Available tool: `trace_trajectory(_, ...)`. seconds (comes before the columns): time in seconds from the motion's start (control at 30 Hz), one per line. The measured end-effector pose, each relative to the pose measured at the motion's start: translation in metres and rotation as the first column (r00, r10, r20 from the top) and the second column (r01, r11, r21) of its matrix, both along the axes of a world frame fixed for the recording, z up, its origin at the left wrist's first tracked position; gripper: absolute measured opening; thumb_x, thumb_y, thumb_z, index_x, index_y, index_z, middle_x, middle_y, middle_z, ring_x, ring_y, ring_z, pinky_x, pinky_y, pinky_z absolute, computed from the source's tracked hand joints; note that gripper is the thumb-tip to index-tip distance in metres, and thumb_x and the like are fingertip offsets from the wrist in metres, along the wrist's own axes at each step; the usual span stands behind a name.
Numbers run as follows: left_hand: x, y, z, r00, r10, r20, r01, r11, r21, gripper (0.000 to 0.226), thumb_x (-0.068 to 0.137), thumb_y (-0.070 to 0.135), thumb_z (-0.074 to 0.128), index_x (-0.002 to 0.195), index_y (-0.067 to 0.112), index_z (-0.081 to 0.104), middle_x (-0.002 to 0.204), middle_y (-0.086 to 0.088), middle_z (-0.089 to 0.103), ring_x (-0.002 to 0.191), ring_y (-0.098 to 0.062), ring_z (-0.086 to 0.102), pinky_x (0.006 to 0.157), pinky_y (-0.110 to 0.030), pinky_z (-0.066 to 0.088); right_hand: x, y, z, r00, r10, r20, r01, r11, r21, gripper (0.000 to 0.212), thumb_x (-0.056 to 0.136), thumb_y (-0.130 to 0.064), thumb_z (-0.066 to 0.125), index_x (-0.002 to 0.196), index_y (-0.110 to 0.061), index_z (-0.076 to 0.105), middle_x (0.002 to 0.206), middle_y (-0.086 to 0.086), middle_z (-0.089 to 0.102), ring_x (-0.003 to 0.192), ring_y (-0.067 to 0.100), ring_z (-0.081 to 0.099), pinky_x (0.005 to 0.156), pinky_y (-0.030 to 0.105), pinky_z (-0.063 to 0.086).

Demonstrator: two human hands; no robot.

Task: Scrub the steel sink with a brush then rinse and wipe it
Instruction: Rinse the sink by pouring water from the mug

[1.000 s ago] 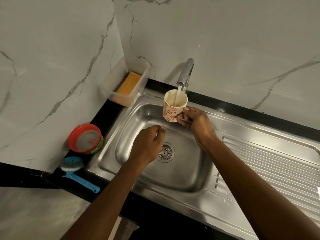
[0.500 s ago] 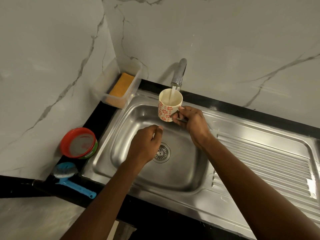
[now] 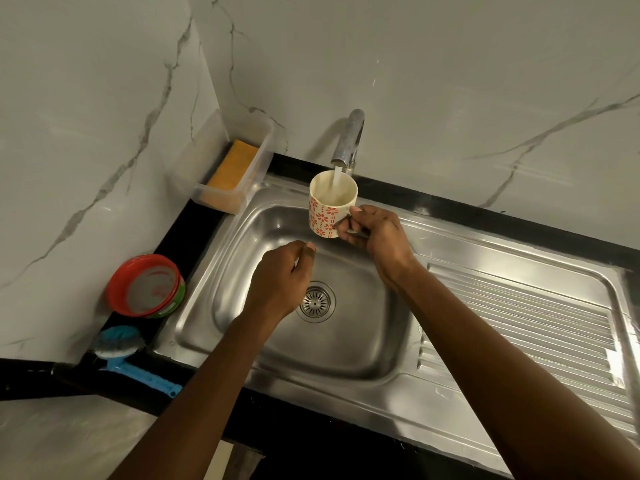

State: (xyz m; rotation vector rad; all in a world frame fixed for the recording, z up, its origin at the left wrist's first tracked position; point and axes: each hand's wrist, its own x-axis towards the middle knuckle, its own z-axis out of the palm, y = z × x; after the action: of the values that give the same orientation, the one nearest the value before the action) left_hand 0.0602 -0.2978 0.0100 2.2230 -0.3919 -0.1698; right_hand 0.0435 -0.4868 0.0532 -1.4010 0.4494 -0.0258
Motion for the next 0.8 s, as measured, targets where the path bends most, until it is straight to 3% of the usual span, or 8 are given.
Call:
trace_trajectory(0.17, 0.003, -0.001, -0.001, 1.000, 0.001, -0.003, -0.001, 1.000, 0.019, 0.046, 0.111, 0.043, 0.043, 0.083, 0.012, 0.063, 0.054, 0.004, 0.050, 0.049, -0.011, 0.048, 0.055, -0.033, 0.041, 0.004, -0.001, -0.001, 1.000, -0.006, -0.002, 0.006, 1.000, -0.006, 0.035, 0.109, -0.015, 0.049, 0.076, -0.007, 0.059, 0.081, 0.005, 0.074, 0.086, 0.016, 0.073, 0.096, 0.037, 0.060)
trace_trajectory(0.33, 0.007, -0.003, -0.002, 1.000, 0.002, -0.017, -0.001, 1.000, 0.027, 0.047, 0.111, 0.043, 0.042, 0.087, 0.010, 0.065, 0.056, 0.001, 0.054, 0.051, -0.013, 0.050, 0.057, -0.041, 0.045, 0.006, 0.000, -0.002, 1.000, -0.009, -0.002, 0.009, 1.000, 0.022, 0.035, 0.108, -0.013, 0.051, 0.076, -0.011, 0.064, 0.082, 0.004, 0.075, 0.086, 0.016, 0.074, 0.097, 0.039, 0.059)
trace_trajectory(0.6, 0.012, 0.000, -0.005, 0.999, 0.023, -0.028, -0.022, 0.999, 0.038, 0.047, 0.111, 0.042, 0.044, 0.078, 0.012, 0.059, 0.053, 0.004, 0.048, 0.048, -0.012, 0.045, 0.056, -0.040, 0.044, 0.013, -0.003, -0.011, 1.000, 0.007, 0.010, -0.007, 1.000, -0.002, 0.034, 0.109, -0.015, 0.050, 0.076, -0.006, 0.059, 0.086, 0.013, 0.071, 0.092, 0.025, 0.069, 0.100, 0.043, 0.058)
trace_trajectory(0.8, 0.011, 0.001, -0.005, 0.998, 0.025, -0.065, -0.020, 0.997, 0.068, 0.039, 0.110, 0.035, 0.045, 0.094, 0.009, 0.069, 0.059, -0.001, 0.058, 0.057, -0.019, 0.058, 0.066, -0.047, 0.053, 0.013, -0.004, -0.014, 1.000, 0.019, 0.022, -0.019, 1.000, -0.016, 0.035, 0.108, -0.015, 0.050, 0.076, -0.005, 0.059, 0.086, 0.012, 0.073, 0.091, 0.021, 0.072, 0.096, 0.038, 0.060)
